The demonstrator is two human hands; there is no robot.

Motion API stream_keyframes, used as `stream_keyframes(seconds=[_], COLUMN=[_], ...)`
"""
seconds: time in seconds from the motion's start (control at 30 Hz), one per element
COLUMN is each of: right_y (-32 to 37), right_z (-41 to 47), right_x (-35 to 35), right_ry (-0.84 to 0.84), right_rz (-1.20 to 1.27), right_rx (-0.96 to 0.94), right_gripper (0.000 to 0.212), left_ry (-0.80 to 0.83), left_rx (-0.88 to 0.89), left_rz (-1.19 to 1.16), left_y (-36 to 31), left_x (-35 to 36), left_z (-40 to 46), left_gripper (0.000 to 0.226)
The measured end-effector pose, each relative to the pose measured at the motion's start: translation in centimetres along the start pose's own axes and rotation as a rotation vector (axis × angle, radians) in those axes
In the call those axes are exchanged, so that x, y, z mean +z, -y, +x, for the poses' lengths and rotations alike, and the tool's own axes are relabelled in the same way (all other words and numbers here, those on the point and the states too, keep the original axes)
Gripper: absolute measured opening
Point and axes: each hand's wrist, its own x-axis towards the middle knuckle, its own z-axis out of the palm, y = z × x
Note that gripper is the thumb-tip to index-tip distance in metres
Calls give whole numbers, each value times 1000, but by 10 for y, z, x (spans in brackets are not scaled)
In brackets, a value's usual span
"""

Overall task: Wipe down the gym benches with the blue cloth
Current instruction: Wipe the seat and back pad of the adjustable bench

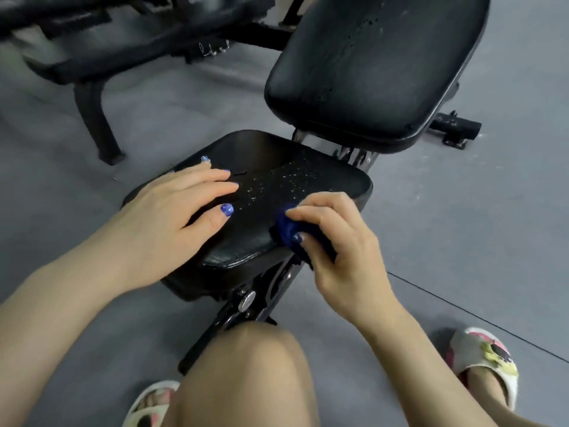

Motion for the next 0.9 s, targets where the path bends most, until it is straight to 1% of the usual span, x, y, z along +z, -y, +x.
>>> stream_keyframes(seconds=[0.07, 0.13, 0.23, 0.3, 0.47, 0.6, 0.67, 0.77, 0.83, 0.9], right_y=[2, -5, -29, -55, -119, -130, -128, -120, -111, -96], right_z=[6, 12, 26, 36, 50, 47, 42, 28, 16, 3], right_x=[-5, -10, -21, -32, -64, -68, -64, -56, -45, -28], right_ry=[137, 240, 342, 361, 344, 288, 256, 135, 16, -72], right_rz=[-3, -7, -5, -23, -75, -68, -51, 4, 43, 88], right_rx=[-141, -226, -267, -267, -159, -105, -49, 40, 73, 74], right_gripper=[20, 19, 20, 20, 24, 23, 25, 27, 26, 26], left_ry=[-28, -65, -87, -76, -2, 40, 82, 115, 103, 100], left_rx=[-57, -107, -176, -246, -288, -335, -357, -352, -324, -291], left_rz=[-30, -90, -49, 7, 93, 110, 106, 131, 143, 107], left_y=[-10, -28, -59, -72, -80, -88, -92, -99, -109, -123], left_x=[0, -1, -8, -12, -16, -21, -23, -26, -21, -10], left_z=[-3, -5, -8, -10, -10, -9, -7, 1, 14, 33], left_gripper=[45, 43, 53, 63, 61, 62, 57, 44, 43, 41])
